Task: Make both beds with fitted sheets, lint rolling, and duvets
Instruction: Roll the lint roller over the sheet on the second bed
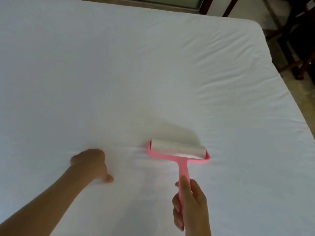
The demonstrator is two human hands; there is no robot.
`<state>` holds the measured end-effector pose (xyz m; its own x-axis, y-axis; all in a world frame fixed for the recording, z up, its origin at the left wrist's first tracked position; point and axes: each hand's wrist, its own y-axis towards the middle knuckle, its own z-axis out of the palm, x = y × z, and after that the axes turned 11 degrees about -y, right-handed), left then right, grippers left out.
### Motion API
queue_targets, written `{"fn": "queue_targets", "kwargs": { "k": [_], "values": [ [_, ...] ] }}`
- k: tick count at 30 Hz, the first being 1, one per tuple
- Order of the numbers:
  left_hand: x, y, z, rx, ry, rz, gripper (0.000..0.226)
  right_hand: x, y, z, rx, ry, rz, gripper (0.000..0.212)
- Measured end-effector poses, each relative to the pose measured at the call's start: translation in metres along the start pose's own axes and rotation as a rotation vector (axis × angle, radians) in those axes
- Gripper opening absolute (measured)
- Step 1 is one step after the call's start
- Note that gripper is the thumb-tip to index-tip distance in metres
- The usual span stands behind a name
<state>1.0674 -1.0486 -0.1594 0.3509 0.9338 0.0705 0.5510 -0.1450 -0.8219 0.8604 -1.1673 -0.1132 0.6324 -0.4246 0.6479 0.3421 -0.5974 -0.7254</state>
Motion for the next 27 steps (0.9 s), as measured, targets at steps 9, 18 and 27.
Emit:
{"fn": "queue_targets", "kwargs": {
  "k": [9, 18, 27],
  "values": [
    [-0.085, -0.015, -0.043, -0.224, -0.073, 0.29, 0.041, 0.054, 0.038, -0.059, -0.238, -0.175, -0.229, 0.033],
    [-0.175, 0.003, -0.035, -0.31, -0.054, 0.345, 0.072, 0.041, 0.093, -0.113, -0.534, -0.527, -0.424, 0.038],
    [-0.217, 0.039, -0.047, -0.119, 0.043, 0.158, 0.107, 0.121, 0.154, -0.103, -0.458, -0.869, -0.389, 0.04]
  ]
}}
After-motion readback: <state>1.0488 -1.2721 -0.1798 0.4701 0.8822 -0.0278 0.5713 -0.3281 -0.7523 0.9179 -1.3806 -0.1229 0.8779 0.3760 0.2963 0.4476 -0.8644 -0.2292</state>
